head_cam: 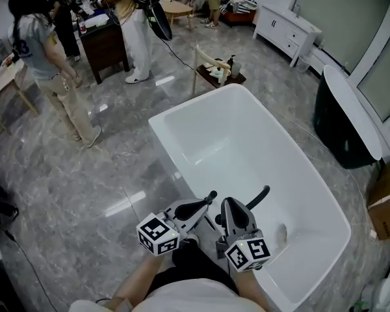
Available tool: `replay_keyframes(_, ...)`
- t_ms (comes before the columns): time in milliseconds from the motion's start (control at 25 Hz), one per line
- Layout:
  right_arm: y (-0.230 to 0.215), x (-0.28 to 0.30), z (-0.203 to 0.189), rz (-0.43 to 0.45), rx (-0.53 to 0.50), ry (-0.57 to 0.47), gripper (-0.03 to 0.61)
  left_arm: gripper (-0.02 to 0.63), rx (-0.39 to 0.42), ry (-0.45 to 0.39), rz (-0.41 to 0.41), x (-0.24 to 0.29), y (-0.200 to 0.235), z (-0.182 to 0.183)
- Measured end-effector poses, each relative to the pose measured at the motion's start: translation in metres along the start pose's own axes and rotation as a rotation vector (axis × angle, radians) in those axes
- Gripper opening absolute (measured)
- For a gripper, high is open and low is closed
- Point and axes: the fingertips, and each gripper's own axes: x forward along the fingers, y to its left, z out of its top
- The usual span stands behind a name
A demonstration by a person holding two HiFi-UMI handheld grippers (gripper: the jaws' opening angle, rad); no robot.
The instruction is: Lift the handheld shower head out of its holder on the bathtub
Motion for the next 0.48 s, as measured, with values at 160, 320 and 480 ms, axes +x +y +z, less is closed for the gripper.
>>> replay_keyframes(160,-0.015,0.021,0.01,-0.016,0.002,-0.029,0.02,0.02,0.015,0.001,-0.015,0.019,0.019,0.012)
replay_keyframes(320,-0.023,0.036,0.02,-0.014,0.001,-0.072,0.046,0.02,0.026,0.009,-0.032,0.032,0.032,0.021)
replay_keyframes(480,-0.028,0.046,0.026,-0.03,0.007,-0.081,0.208,0.02,0.021,0.023,-0.039,0.038,0.039,0.024)
